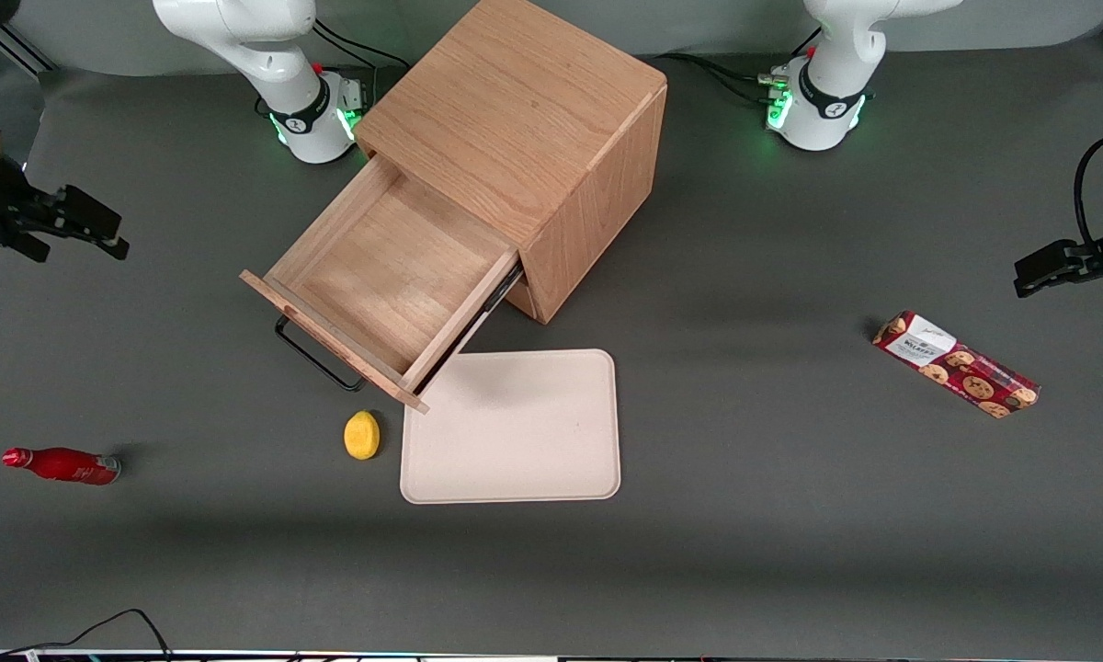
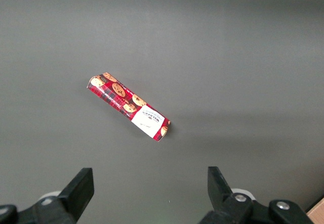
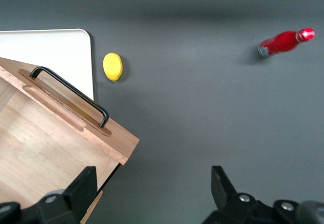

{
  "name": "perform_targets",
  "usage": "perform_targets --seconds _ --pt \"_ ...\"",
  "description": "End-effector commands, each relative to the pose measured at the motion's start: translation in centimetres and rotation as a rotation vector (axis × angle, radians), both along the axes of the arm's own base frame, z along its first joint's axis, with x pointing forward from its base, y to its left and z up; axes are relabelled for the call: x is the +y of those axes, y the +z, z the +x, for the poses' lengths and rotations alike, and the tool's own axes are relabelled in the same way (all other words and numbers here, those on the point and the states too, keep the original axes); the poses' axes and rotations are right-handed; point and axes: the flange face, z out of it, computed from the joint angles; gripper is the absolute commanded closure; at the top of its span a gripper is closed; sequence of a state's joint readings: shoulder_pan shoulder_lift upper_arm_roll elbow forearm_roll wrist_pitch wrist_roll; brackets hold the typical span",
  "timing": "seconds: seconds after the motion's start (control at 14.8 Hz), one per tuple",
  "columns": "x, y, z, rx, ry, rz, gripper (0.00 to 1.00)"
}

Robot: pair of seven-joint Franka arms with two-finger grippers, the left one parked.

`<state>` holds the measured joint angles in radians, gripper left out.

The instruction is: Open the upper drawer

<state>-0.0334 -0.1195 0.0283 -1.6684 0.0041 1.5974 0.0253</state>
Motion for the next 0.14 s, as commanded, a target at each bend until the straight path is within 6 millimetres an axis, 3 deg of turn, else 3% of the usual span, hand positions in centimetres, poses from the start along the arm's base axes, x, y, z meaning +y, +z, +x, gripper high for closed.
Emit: perform_targets --seconds 0.0,0.07 --pt "0.18 -0.91 -0.70 0.017 -0.030 -0.022 0.00" --pt "0.18 -0.89 -0.68 0.016 -0.030 -0.022 0.00"
